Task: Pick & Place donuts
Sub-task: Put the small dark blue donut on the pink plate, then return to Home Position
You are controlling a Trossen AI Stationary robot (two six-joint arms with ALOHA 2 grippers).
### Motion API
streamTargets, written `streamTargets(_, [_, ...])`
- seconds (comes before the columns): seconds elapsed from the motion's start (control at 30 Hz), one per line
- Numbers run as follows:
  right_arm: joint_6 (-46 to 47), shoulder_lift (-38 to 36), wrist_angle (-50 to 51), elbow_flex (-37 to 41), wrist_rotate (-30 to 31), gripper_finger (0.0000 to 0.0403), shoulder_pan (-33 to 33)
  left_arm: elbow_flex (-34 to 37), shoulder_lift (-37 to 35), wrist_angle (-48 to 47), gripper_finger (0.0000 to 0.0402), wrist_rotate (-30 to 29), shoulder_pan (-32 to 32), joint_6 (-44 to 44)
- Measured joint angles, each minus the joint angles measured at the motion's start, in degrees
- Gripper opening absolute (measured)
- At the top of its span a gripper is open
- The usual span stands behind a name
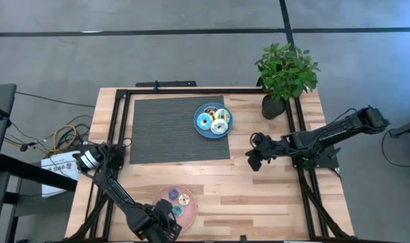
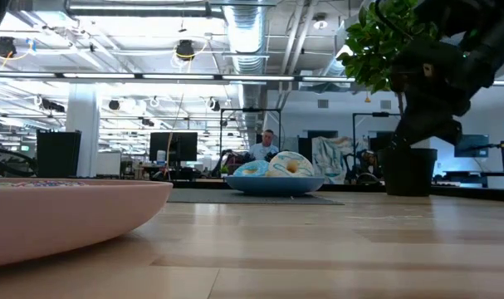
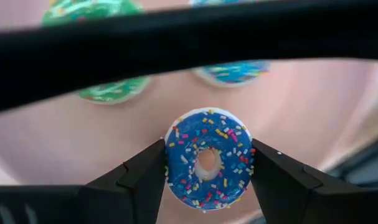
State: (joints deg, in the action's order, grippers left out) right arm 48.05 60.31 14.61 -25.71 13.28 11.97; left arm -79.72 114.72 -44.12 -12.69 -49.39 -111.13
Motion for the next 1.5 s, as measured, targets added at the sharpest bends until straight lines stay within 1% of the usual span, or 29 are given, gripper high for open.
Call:
streamTargets(0.07, [0.02,0.00,-0.59,0.00,-0.69,0.0001,0.00,0.12,0.73,-0.38,0.0206,0.41,0.13,0.00])
streamTargets(0.2, [0.11,0.00,-1.02,0.00,-1.57,0.0001,0.30,0.26,0.80,-0.15,0.0206,-0.66,0.24,0.11])
streamTargets(0.3, [0.11,0.00,-1.36,0.00,-1.70,0.0001,0.92,0.28,0.80,-0.27,0.0206,-2.09,0.28,0.30])
streamTargets(0.8, [0.07,0.00,-1.42,0.00,-1.70,0.0001,1.51,0.33,0.78,-0.62,0.0209,-3.80,0.31,-1.18])
streamTargets(0.9, [0.04,0.00,-1.43,0.00,-1.63,0.0001,1.51,0.33,0.76,-0.64,0.0221,-4.53,0.31,-1.86])
streamTargets(1.17, [-0.48,0.00,-1.42,0.00,-1.37,0.0001,1.51,0.33,0.74,-1.94,0.0271,-4.24,0.31,-2.08])
streamTargets(1.3, [-0.48,0.00,-1.42,0.00,-1.38,0.0001,1.51,-0.49,0.74,-2.46,0.0282,-4.11,0.31,-2.14])
streamTargets(1.4, [-0.50,0.00,-1.42,0.00,-1.54,0.0001,1.51,-2.64,0.23,-6.38,0.0283,-5.29,0.31,-2.13])
streamTargets(1.5, [-0.50,0.00,-1.42,0.00,-1.59,0.0001,1.51,-5.89,-0.63,-14.10,0.0284,-8.01,0.31,-2.16])
